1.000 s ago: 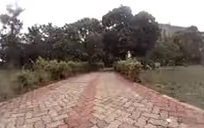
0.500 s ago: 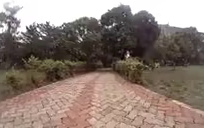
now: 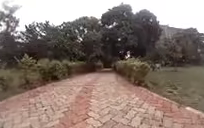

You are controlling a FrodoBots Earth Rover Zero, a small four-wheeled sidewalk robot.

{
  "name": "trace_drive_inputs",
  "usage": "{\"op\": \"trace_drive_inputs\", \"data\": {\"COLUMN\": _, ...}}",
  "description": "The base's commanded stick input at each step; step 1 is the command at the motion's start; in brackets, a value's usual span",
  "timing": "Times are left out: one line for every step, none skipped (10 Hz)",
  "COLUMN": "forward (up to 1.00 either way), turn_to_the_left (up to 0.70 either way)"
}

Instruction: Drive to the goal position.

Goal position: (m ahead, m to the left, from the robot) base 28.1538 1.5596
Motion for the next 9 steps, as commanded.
{"op": "trace_drive_inputs", "data": {"forward": 0.70, "turn_to_the_left": 0.00}}
{"op": "trace_drive_inputs", "data": {"forward": 0.70, "turn_to_the_left": 0.00}}
{"op": "trace_drive_inputs", "data": {"forward": 0.70, "turn_to_the_left": 0.00}}
{"op": "trace_drive_inputs", "data": {"forward": 0.70, "turn_to_the_left": 0.00}}
{"op": "trace_drive_inputs", "data": {"forward": 0.70, "turn_to_the_left": -0.04}}
{"op": "trace_drive_inputs", "data": {"forward": 0.70, "turn_to_the_left": -0.20}}
{"op": "trace_drive_inputs", "data": {"forward": 0.70, "turn_to_the_left": -0.34}}
{"op": "trace_drive_inputs", "data": {"forward": 0.70, "turn_to_the_left": -0.14}}
{"op": "trace_drive_inputs", "data": {"forward": 0.70, "turn_to_the_left": 0.00}}
